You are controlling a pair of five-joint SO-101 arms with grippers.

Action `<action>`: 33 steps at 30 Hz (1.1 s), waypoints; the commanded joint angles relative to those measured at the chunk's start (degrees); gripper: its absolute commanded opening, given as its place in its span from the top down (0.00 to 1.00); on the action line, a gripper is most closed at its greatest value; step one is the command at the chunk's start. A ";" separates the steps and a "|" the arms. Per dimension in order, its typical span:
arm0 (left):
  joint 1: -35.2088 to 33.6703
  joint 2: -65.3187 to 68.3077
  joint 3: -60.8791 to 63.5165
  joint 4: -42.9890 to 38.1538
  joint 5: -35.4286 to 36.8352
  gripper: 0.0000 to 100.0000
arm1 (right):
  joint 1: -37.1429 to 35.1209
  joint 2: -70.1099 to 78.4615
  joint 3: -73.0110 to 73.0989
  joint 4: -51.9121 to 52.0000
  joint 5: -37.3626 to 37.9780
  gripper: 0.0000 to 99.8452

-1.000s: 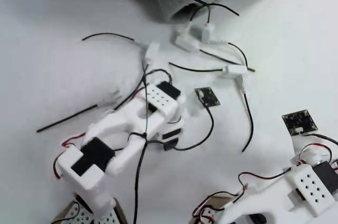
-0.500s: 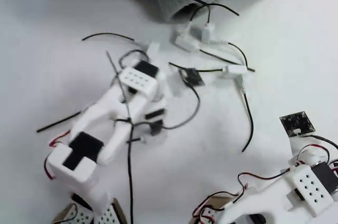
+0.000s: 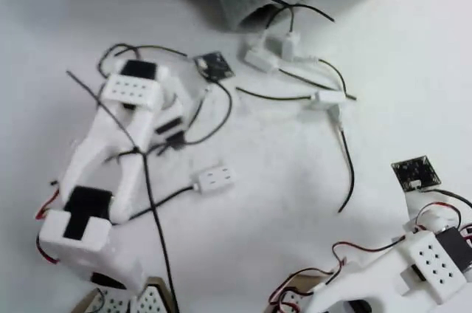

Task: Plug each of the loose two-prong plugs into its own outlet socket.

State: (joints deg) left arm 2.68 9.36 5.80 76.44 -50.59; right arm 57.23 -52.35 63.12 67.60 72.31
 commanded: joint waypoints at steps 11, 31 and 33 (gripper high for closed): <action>-12.70 18.95 -12.48 -5.71 -12.48 0.75 | -3.82 -0.92 3.60 -0.92 0.18 0.58; -4.26 33.10 -34.90 15.74 -12.75 0.80 | -3.74 -0.92 3.78 -1.01 0.18 0.58; -4.26 33.19 -34.81 14.86 -12.75 0.88 | -3.74 -0.92 3.78 -1.01 0.18 0.58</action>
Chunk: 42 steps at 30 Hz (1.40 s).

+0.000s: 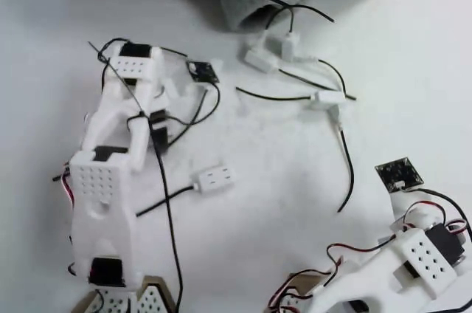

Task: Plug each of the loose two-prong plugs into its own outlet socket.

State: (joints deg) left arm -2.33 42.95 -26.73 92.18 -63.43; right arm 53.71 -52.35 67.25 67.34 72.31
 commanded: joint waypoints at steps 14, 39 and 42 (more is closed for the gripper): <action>3.38 -11.12 -2.02 10.11 1.23 0.98 | -0.22 -0.92 -0.35 -0.75 0.18 0.58; 22.11 -47.08 66.64 -21.36 15.56 0.93 | -0.13 -0.92 4.48 -4.35 0.62 0.58; 21.93 -47.34 67.52 -22.07 17.93 0.79 | 0.22 -0.92 5.36 -7.60 0.62 0.58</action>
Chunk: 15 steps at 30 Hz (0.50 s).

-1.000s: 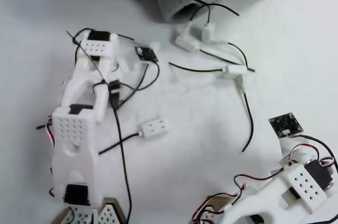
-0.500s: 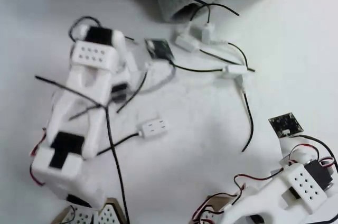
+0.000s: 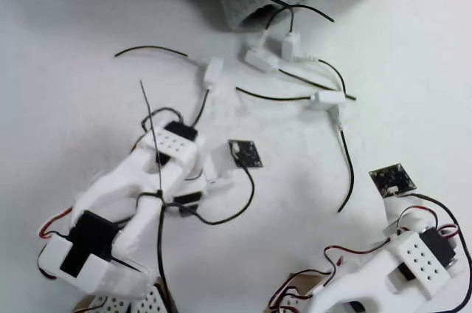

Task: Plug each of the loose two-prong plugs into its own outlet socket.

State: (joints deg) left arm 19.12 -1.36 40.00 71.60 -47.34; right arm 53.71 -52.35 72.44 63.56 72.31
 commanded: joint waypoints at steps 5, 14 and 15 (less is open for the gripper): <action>-1.80 -4.18 -1.41 -0.62 2.11 0.75 | 0.22 -0.92 0.26 -4.62 0.62 0.58; -6.64 -10.59 -2.37 4.31 -8.35 0.75 | -0.22 -0.92 0.35 -4.35 0.26 0.58; -7.43 -10.77 -2.29 3.16 -8.44 0.75 | -0.22 -0.92 0.35 -4.35 0.26 0.58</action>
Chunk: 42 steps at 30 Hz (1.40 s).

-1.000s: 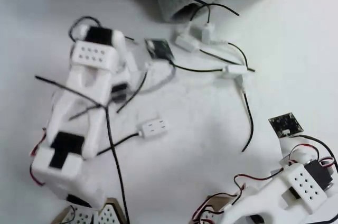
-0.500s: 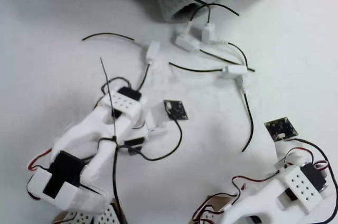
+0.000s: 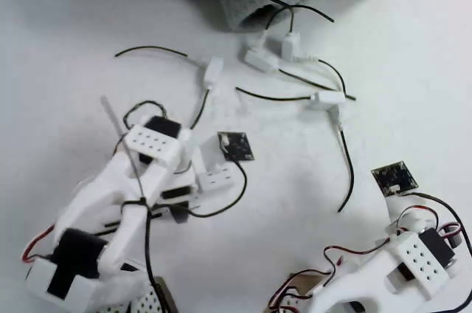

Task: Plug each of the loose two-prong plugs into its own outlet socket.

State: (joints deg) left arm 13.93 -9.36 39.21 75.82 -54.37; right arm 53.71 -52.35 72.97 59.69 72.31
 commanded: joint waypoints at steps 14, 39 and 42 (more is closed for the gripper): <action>-3.21 6.81 -0.53 -8.09 -1.41 0.75 | -0.04 -0.92 -0.18 -0.66 0.44 0.58; 6.73 7.34 3.78 -4.22 -0.88 0.89 | -0.04 -0.92 -0.18 -0.66 0.26 0.58; 10.95 7.25 4.92 -4.40 -0.70 0.89 | -0.13 -0.92 -0.18 -0.66 0.18 0.58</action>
State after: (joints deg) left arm 21.14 -2.24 43.43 70.64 -55.43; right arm 53.71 -52.35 72.97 59.69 72.31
